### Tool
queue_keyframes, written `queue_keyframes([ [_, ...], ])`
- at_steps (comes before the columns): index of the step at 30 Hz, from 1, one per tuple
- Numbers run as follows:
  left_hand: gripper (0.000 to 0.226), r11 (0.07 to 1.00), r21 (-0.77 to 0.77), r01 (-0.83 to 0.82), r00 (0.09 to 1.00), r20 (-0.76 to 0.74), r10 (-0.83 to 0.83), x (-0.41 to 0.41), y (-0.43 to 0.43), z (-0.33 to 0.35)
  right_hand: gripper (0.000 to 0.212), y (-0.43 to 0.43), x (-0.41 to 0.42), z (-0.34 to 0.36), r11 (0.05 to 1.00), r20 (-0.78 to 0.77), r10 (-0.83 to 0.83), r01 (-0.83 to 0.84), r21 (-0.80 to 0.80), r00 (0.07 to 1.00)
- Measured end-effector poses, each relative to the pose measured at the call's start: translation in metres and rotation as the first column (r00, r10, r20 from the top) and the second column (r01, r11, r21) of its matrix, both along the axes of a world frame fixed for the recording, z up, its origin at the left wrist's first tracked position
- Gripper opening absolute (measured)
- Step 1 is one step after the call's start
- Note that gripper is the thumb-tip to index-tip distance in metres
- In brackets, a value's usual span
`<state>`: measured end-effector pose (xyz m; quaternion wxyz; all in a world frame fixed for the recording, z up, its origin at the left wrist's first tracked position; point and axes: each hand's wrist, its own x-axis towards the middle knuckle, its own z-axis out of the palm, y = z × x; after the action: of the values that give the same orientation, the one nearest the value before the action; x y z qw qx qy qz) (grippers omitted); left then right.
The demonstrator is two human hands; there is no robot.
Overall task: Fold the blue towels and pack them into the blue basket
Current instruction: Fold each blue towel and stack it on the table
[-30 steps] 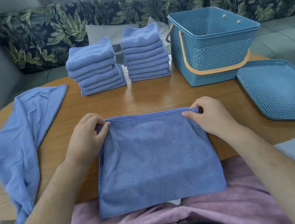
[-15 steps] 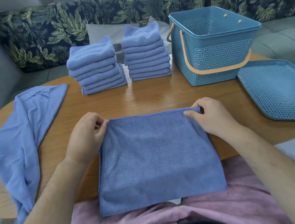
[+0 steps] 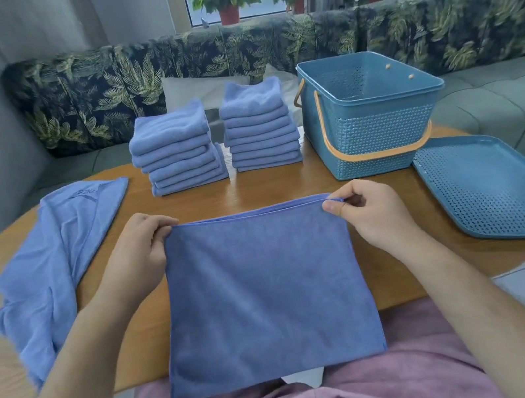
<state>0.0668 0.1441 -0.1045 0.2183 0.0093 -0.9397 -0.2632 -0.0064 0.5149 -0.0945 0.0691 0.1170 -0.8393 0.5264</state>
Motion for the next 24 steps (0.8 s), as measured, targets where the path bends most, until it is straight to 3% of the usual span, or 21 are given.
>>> queue_keyframes([
  [6,0.02,0.998,-0.051,0.031,0.999,-0.008,-0.031,-0.01,-0.005,0.041,0.019,0.005,-0.007,0.037,0.999,-0.029,-0.015,0.014,-0.044,0.999],
  [12,0.014,0.97,-0.239,0.041,0.999,0.01,-0.04,-0.049,-0.024,0.097,0.005,-0.004,-0.054,0.082,0.984,-0.042,0.036,-0.028,0.175,0.998],
  [15,0.013,0.954,-0.299,0.018,1.0,0.024,-0.011,-0.069,-0.024,0.13,0.007,-0.019,-0.081,0.115,0.992,-0.067,0.018,-0.009,0.127,0.998],
  [24,0.012,0.96,-0.278,-0.04,0.978,-0.206,-0.019,-0.077,-0.022,0.205,0.019,-0.035,-0.107,0.181,0.995,-0.256,0.013,0.012,0.096,0.967],
])
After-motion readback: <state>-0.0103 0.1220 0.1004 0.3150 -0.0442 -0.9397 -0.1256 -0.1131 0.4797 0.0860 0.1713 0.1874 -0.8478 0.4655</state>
